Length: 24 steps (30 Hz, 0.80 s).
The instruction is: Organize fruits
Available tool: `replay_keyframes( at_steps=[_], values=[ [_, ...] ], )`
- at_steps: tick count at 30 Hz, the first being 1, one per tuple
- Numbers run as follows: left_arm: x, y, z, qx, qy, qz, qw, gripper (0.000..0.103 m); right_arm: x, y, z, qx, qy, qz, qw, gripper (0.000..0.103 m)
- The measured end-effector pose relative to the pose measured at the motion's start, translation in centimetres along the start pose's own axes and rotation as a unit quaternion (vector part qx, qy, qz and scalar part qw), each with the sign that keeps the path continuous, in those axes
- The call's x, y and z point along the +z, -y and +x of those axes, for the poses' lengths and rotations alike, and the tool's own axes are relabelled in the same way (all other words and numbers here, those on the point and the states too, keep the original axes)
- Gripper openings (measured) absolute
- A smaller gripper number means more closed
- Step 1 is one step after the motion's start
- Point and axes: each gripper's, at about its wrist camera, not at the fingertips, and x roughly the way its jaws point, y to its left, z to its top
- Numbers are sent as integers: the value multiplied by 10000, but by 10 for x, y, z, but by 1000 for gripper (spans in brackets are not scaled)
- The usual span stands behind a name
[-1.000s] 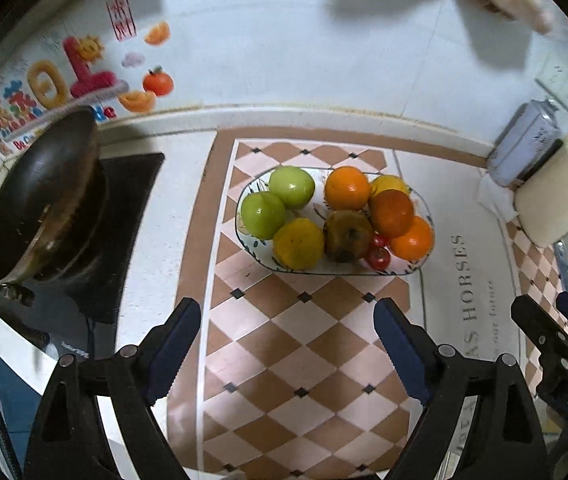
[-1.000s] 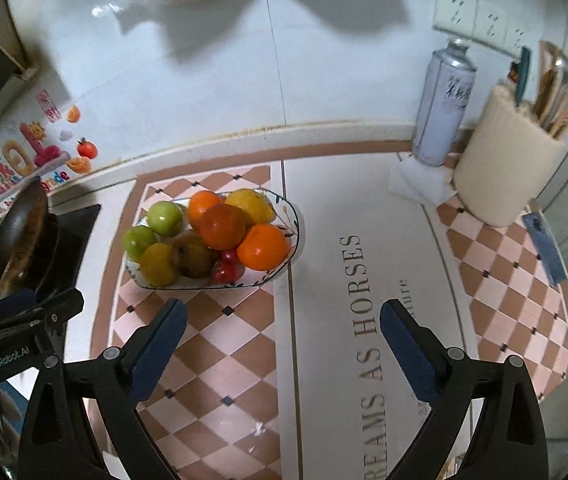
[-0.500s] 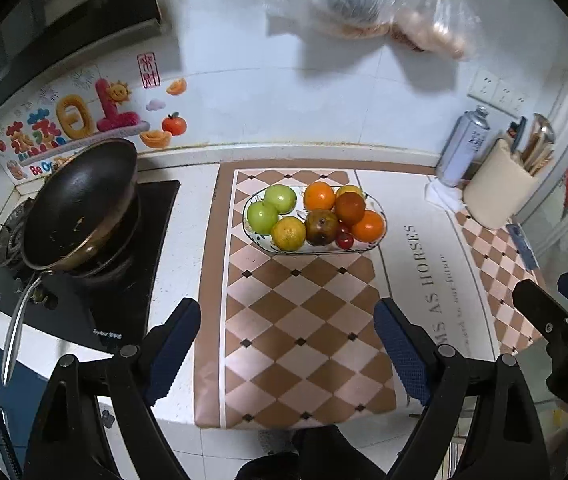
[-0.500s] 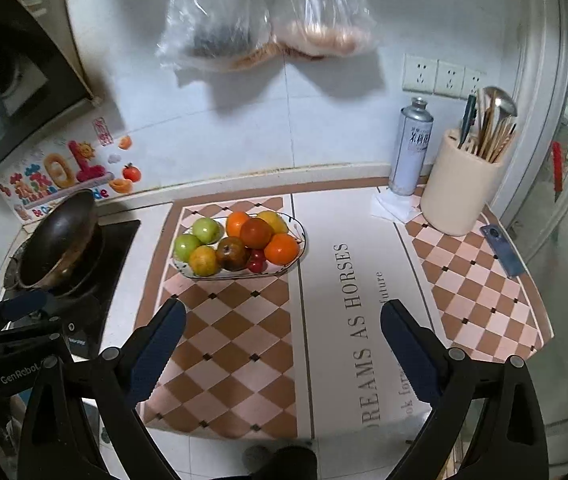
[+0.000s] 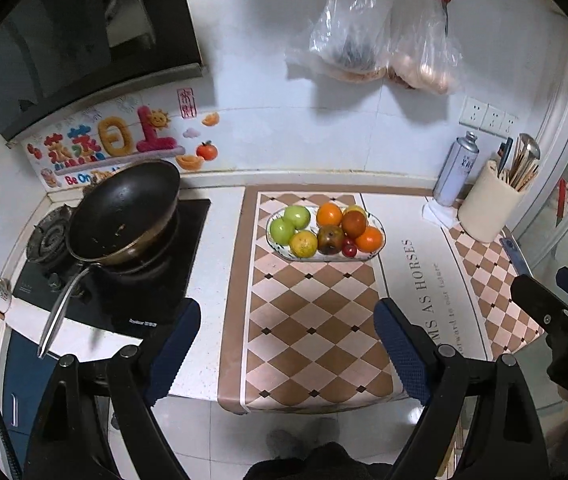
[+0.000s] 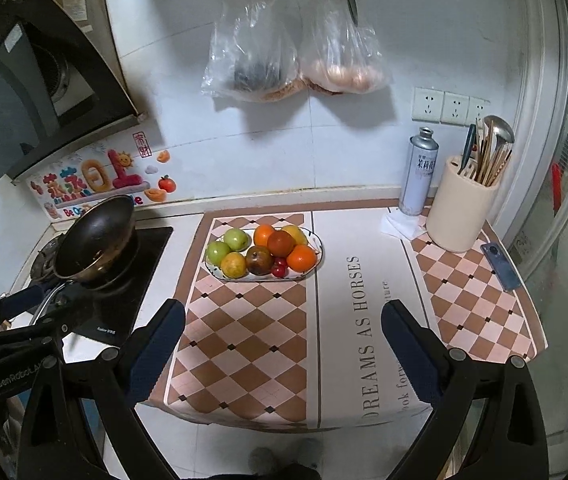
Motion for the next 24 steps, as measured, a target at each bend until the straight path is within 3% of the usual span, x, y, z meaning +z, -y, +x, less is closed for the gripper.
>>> replay_keyframes(
  at_steps=[9, 18, 20, 24],
  values=[
    [-6, 4, -21, 39, 132, -211, 9997, 89, 3, 4, -25, 47, 85, -84, 9999, 101],
    [-9, 12, -19, 98, 99, -161, 9998, 89, 2, 13, -17, 144, 38, -23, 9999, 101],
    [-6, 14, -15, 119, 116, -133, 9998, 103, 4, 14, -12, 132, 61, -42, 9999, 103],
    [2, 17, -6, 237, 182, -115, 9995, 103, 11, 14, 3, 133, 67, -33, 9999, 103]
  ],
)
